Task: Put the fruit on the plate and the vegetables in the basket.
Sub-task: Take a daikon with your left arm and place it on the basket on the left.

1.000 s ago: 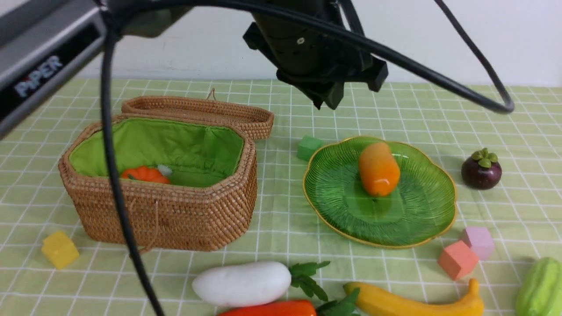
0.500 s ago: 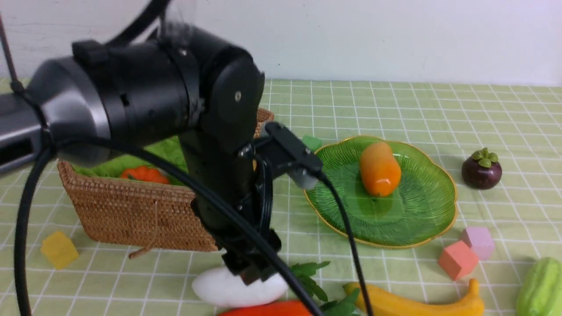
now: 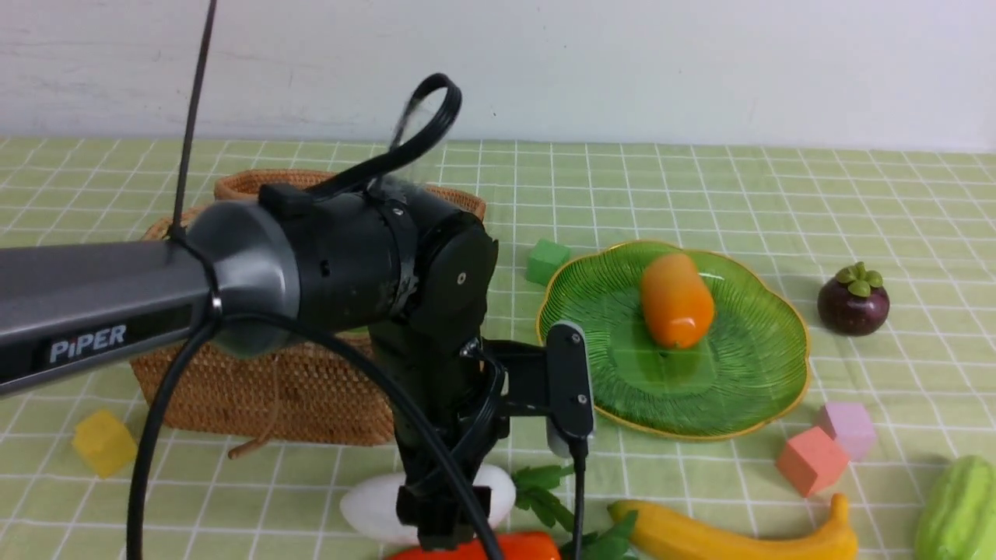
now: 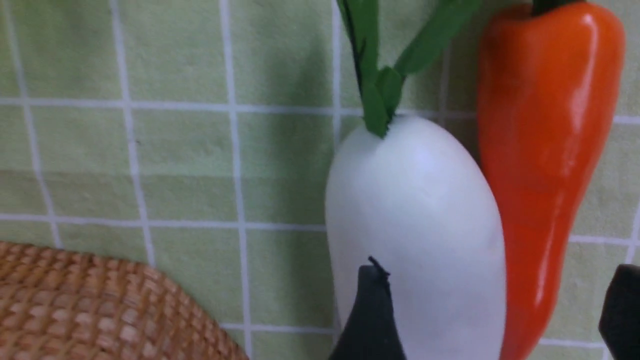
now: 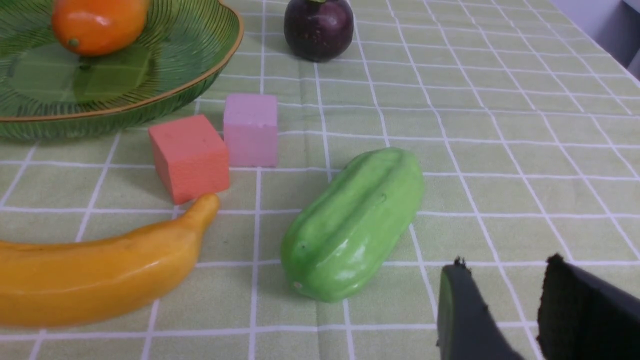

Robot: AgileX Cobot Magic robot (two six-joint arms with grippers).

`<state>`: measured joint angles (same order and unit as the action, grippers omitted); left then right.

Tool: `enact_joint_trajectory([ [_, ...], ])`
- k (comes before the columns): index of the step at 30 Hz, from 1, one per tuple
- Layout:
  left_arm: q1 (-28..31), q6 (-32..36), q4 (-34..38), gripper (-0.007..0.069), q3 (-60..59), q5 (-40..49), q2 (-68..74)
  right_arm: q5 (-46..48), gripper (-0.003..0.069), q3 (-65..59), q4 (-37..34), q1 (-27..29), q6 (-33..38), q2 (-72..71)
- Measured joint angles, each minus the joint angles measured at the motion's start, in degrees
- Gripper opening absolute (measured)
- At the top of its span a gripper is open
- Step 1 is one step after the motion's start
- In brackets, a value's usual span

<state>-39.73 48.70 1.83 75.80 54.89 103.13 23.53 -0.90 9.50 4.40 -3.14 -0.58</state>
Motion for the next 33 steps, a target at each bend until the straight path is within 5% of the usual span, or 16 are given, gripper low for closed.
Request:
enact_joint_trajectory([
  [20,0.5,-3.7,3.6,0.0502,0.2,-7.3,6.7,0.0,0.0241,0.0,0.0,0.0,0.0,0.0],
  [33,0.5,-5.2,2.4,0.0477,3.4,0.8,7.6,0.0,0.0241,0.0,0.0,0.0,0.0,0.0],
])
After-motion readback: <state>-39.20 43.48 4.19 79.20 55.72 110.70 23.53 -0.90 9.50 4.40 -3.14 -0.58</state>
